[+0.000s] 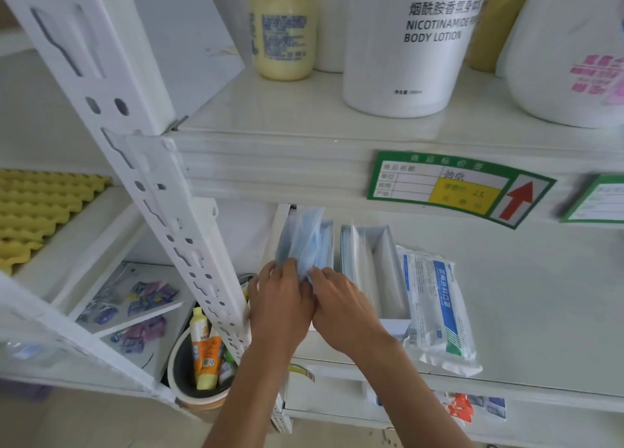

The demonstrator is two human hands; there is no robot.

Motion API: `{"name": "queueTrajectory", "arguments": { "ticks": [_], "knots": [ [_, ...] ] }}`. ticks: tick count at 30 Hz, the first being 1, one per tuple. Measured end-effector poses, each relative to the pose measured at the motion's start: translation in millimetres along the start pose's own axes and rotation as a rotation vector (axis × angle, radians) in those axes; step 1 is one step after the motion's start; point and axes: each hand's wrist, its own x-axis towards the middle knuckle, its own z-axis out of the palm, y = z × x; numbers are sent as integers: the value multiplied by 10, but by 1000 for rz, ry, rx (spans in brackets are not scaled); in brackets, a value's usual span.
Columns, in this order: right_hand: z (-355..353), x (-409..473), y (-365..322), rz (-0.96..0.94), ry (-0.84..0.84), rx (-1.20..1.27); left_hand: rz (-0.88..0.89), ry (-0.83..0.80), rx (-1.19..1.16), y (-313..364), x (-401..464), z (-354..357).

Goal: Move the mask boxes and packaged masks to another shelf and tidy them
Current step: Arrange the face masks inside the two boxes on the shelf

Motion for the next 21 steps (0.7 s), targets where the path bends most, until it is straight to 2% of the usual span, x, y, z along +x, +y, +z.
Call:
{"name": "queueTrajectory", "arguments": {
  "ticks": [3,7,9,11,13,16,19,21],
  "knots": [
    [-39,5,-10,45,22,81,31,10,-81,-77,-13,34],
    [-106,33,-57,154,80,237,192,52,-401,-13,-8,-103],
    [-101,51,-75,172,69,250,272,41,-287,-21,2,-67],
    [-73,66,-70,143,18,184,227,48,-129,-48,10,29],
    [-66,87,-63,116,-21,113,128,29,-89,-38,9,63],
    [-55,83,-58,113,-28,98,89,76,-218,-23,18,59],
    [-23,37,-47,118,-32,94,2,206,-406,-6,56,16],
    [-5,30,-19,114,-31,89,-3,300,-430,4,55,51]
  ]
}}
